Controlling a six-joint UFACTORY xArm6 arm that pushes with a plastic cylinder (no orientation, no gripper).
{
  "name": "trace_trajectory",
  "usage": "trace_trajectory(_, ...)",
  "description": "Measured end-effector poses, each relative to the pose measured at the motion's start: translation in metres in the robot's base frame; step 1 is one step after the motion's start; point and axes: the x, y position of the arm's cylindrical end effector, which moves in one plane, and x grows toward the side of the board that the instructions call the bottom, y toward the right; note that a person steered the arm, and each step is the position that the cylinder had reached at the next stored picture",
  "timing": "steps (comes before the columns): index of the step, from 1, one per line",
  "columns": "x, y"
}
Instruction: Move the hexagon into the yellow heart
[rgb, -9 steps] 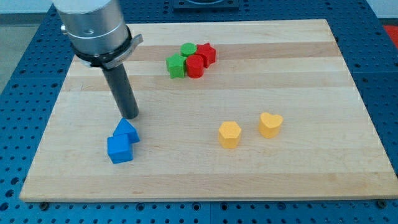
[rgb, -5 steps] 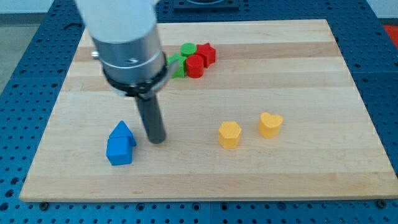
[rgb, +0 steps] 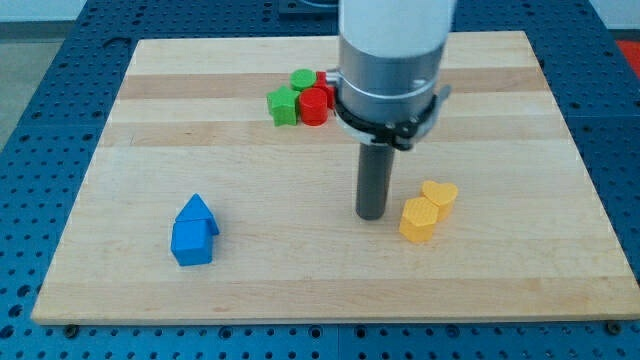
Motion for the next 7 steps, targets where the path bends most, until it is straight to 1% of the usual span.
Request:
trace_trajectory(1,-0.040,0.012)
trace_trajectory(2,-0.080,0.052)
trace_trajectory(3,-0.123,0.071)
trace_trajectory(4,-0.133,0.065)
trace_trajectory(5,-0.182,0.063)
trace_trajectory(6,-0.211,0.057)
trace_trajectory(7,-0.166,0.054)
